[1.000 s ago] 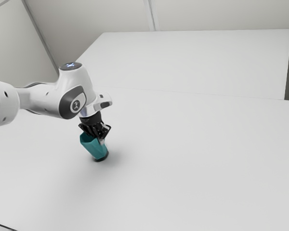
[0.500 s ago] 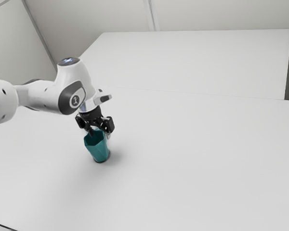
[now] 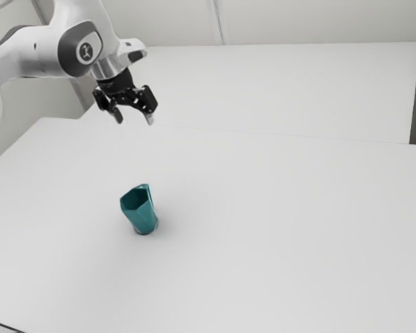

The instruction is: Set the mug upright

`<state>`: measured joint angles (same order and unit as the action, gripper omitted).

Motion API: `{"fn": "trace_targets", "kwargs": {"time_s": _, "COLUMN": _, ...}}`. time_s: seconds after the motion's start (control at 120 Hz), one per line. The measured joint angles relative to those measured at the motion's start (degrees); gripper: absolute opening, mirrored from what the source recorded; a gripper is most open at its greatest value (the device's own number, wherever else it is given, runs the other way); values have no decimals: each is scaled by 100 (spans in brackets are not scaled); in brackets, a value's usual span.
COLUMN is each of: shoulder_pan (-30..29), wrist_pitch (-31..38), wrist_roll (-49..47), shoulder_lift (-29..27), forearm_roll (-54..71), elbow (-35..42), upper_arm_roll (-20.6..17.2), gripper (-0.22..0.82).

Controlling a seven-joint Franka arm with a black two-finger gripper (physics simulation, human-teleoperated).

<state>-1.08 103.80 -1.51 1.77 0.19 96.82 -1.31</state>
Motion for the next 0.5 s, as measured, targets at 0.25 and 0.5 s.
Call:
{"fn": "trace_targets", "kwargs": {"time_s": 0.25, "shoulder_pan": 25, "wrist_pitch": -553, "wrist_roll": 212, "shoulder_lift": -31, "forearm_roll": 26, "elbow": -277, "upper_arm_roll": -6, "gripper": 60}}
{"fn": "trace_targets", "kwargs": {"time_s": 0.5, "shoulder_pan": 39, "wrist_pitch": -716, "wrist_roll": 427, "shoulder_lift": -31, "forearm_roll": 17, "elbow": -302, "upper_arm_roll": 16, "gripper": 60}}
